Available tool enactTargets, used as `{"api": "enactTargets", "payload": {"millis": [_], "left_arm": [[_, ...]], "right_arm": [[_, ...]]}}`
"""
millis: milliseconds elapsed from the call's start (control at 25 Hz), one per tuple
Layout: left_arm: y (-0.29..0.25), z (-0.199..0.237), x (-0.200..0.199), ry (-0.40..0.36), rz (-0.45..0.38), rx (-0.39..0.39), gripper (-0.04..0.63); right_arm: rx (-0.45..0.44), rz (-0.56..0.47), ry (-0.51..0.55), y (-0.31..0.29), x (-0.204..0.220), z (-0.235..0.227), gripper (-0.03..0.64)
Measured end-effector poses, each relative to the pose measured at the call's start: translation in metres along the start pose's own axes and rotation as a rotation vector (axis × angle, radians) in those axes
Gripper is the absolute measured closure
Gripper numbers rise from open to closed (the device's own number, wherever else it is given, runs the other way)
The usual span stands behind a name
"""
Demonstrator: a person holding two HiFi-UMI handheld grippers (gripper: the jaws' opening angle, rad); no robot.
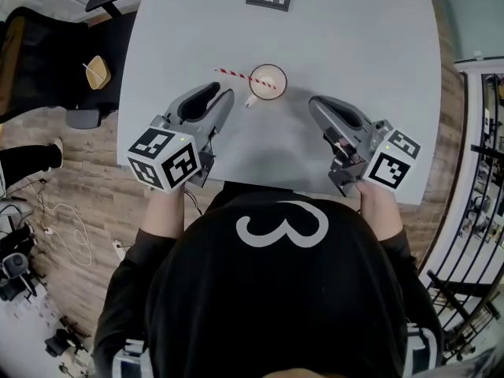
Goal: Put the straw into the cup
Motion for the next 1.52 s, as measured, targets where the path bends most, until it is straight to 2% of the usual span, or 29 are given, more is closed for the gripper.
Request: {"api": "enactTargets", "payload": {"millis": [240, 600, 920, 1120, 1280, 1520], "left_arm": [[0.012, -0.011, 0.002, -0.033, -0.021, -0.054, 0.492], [0.014, -0.056, -0.002, -0.133, -0.028, 0.010, 0.541], [0.036, -0.157, -0.009, -0.187, -0.119, 0.093, 0.561], [0.043, -0.181, -0.015, -0.243, -0.144, 0.089, 0.568], [0.046, -0.185, -0.019, -0.252, -0.143, 0.075, 0.569], [0.056, -0.214, -0.030, -0.283, -0.185, 0.081, 0.569]], "right_arm": [[-0.025, 0.008, 0.021, 0.003, 0.003, 0.000, 0.603], [-0.076, 0.016, 0.074, 0.000, 0.001, 0.010, 0.603], [-0.145, 0.013, 0.181, 0.056, 0.010, 0.064, 0.603], [-0.171, 0.012, 0.246, 0.070, 0.008, 0.083, 0.603], [-0.169, -0.002, 0.298, 0.073, -0.001, 0.095, 0.603], [-0.173, -0.018, 0.371, 0.095, -0.010, 0.115, 0.603]]}}
Point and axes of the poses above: the fingertips, and each gripper's own axes: y backward along the fingers, z to its left, x out of its underside, the point moved 1 cm from there along y, backward along the fingers, and after that the axes turned 11 degrees about z, right-handed, at the moved point
